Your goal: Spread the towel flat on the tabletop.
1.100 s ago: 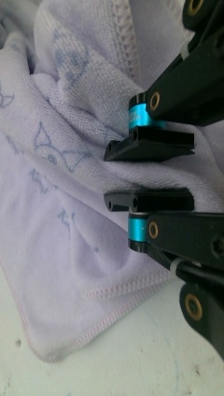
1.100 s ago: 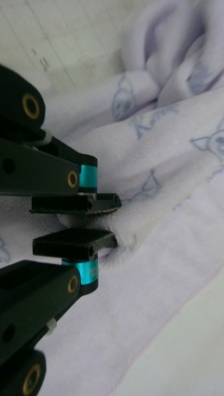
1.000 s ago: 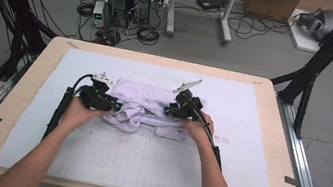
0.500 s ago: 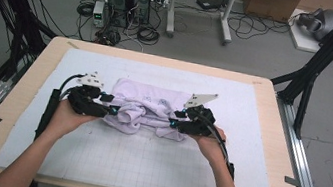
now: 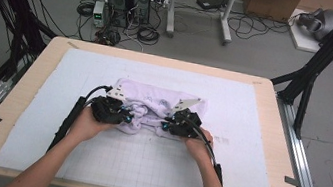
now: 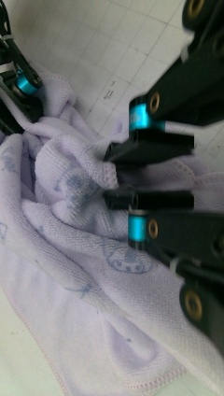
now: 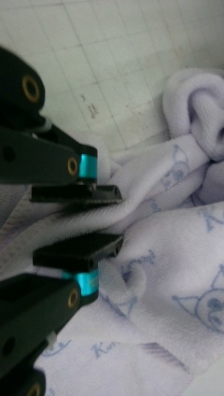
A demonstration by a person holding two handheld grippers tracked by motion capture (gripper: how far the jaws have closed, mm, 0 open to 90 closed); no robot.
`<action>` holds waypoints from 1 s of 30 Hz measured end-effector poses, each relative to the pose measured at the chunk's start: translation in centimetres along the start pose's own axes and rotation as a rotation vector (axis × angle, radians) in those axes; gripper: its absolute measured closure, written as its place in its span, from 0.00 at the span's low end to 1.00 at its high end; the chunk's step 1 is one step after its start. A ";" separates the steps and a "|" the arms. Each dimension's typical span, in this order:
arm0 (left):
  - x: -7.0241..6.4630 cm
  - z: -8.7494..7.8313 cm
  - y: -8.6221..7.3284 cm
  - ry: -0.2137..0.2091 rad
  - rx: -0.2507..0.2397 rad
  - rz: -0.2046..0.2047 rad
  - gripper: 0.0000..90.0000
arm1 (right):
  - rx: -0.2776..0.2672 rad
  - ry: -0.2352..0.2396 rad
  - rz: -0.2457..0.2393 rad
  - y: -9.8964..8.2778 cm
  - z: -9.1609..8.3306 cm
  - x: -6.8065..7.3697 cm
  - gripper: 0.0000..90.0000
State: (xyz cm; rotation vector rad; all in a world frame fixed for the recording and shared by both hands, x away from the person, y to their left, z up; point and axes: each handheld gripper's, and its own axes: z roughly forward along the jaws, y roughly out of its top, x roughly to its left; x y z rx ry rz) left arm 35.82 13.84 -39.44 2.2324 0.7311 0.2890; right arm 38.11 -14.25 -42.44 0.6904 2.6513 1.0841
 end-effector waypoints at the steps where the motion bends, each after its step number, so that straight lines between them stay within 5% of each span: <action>1: 0.0 -0.3 0.0 0.002 -0.006 0.004 0.91 | -0.001 0.002 -0.008 0.0 -0.2 0.1 0.92; 10: 0.0 -4.9 -0.2 0.004 -0.134 -0.029 0.95 | -0.072 0.035 -0.053 -0.2 -4.5 1.0 0.95; 19: 0.1 -7.9 -0.8 0.024 -0.177 -0.034 0.95 | -0.125 0.005 -0.058 -1.2 -10.4 1.0 0.95; 23: 0.7 -7.3 -1.2 0.049 -0.139 -0.040 0.95 | -0.103 -0.018 -0.044 -1.5 -11.2 0.3 0.95; 30: 3.4 -3.1 -2.2 0.125 0.008 -0.103 0.95 | -0.020 -0.032 0.058 -2.2 -7.8 -2.9 0.94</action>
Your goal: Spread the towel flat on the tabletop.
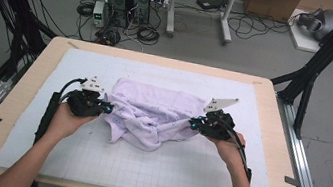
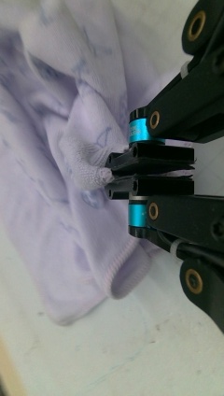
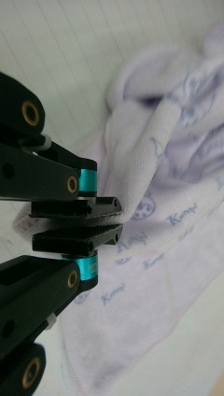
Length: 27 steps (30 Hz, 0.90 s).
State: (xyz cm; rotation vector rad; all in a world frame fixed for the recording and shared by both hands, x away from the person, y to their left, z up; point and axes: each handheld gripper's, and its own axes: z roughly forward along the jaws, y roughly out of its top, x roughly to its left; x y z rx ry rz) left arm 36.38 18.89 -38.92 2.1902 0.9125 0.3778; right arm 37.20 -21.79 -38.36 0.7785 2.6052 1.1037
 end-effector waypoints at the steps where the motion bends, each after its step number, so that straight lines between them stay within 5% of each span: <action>1: 0.4 0.6 0.0 -0.001 0.017 -0.009 0.95 | 0.017 0.003 0.014 -0.1 0.7 -0.5 0.94; 7: 0.9 2.1 -0.3 -0.009 0.046 -0.031 0.88 | 0.072 0.002 0.058 -0.4 3.6 -1.5 0.86; 13: 0.6 -0.7 0.0 -0.029 -0.058 -0.038 0.69 | -0.012 -0.014 0.044 0.0 1.5 -0.8 0.75; 21: -1.3 -3.6 0.0 -0.035 -0.125 0.016 0.60 | -0.101 -0.002 -0.039 0.6 -1.4 2.6 0.72; 27: -3.8 -1.6 -1.2 -0.105 -0.073 0.084 0.59 | -0.073 0.053 -0.074 0.2 0.6 4.7 0.72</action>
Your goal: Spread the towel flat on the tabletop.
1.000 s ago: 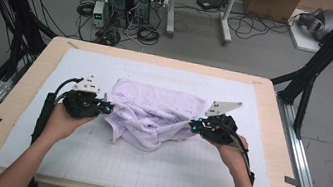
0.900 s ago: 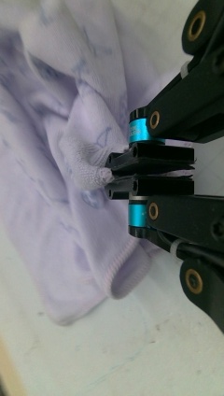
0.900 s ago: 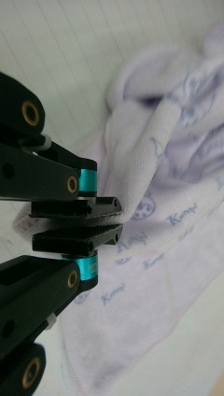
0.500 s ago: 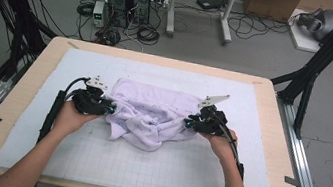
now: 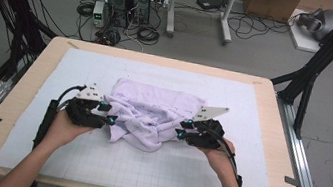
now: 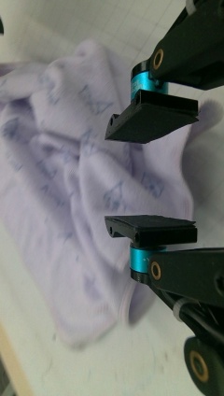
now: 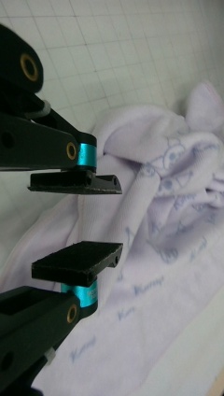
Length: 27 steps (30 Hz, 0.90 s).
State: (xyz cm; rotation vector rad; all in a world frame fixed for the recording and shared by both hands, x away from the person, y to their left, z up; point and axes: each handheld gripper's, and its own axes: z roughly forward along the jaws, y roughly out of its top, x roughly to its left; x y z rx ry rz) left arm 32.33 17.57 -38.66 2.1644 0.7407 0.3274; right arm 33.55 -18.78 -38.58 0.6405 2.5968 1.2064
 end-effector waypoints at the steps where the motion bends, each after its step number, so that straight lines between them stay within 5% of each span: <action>1: -0.2 0.5 -0.2 -0.002 0.008 0.014 0.60 | 0.004 0.008 0.000 -0.1 0.5 0.1 0.72; 4: -0.2 1.8 -0.9 -0.030 0.044 0.005 0.65 | 0.050 0.023 -0.009 0.0 1.9 0.5 0.71; 7: 0.1 3.2 -1.2 -0.032 0.114 0.001 0.66 | 0.070 0.026 -0.018 0.1 3.1 0.7 0.70; 12: 0.1 4.6 -1.5 -0.018 0.155 0.007 0.71 | 0.112 0.009 -0.020 0.1 5.4 0.6 0.74; 21: -0.1 4.1 -1.3 -0.041 0.146 0.030 0.93 | 0.073 0.012 -0.022 -0.1 5.0 0.6 0.92; 27: -0.2 1.4 -1.0 -0.014 0.039 0.019 0.94 | 0.028 0.014 -0.028 -0.3 2.3 0.7 0.93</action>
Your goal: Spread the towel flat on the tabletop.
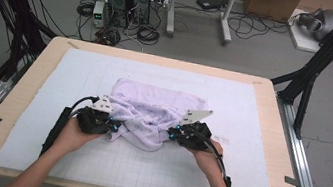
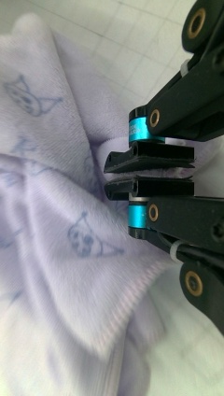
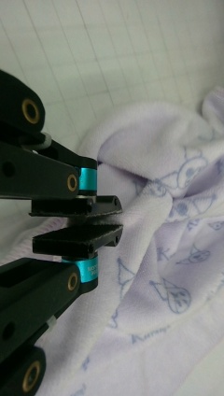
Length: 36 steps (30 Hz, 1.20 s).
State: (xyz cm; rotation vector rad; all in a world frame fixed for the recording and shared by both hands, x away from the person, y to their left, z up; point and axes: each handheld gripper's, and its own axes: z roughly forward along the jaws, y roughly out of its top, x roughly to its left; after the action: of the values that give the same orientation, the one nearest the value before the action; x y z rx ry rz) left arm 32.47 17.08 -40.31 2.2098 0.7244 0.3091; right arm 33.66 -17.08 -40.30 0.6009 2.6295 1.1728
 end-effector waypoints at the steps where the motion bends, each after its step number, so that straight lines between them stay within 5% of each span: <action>1: 0.0 -0.4 0.0 0.001 -0.016 -0.004 0.94 | -0.008 -0.002 -0.002 0.0 -0.5 0.0 0.93; 13: -0.4 -3.5 0.4 0.009 -0.088 0.010 0.94 | -0.059 -0.028 0.001 -0.3 -6.0 0.0 0.94; 20: 0.6 -3.8 -0.4 0.026 -0.069 -0.012 0.95 | -0.035 -0.092 0.027 -0.9 -8.3 -1.2 0.94; 24: 1.2 -3.2 -1.3 0.043 -0.036 -0.039 0.95 | -0.009 -0.123 0.080 -1.9 -8.5 -3.0 0.94; 31: 2.2 -1.7 -2.5 0.056 0.030 -0.070 0.95 | 0.075 -0.137 0.141 -3.6 -6.1 -5.0 0.94; 36: 2.2 -1.8 -2.7 0.026 0.013 -0.078 0.88 | 0.063 -0.127 0.158 -3.9 -5.5 -5.1 0.87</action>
State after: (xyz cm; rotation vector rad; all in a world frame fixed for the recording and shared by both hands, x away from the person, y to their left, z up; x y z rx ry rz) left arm 32.41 20.91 -41.18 2.1869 0.8265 0.2954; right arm 35.28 -25.30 -39.49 0.8791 2.5586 1.0579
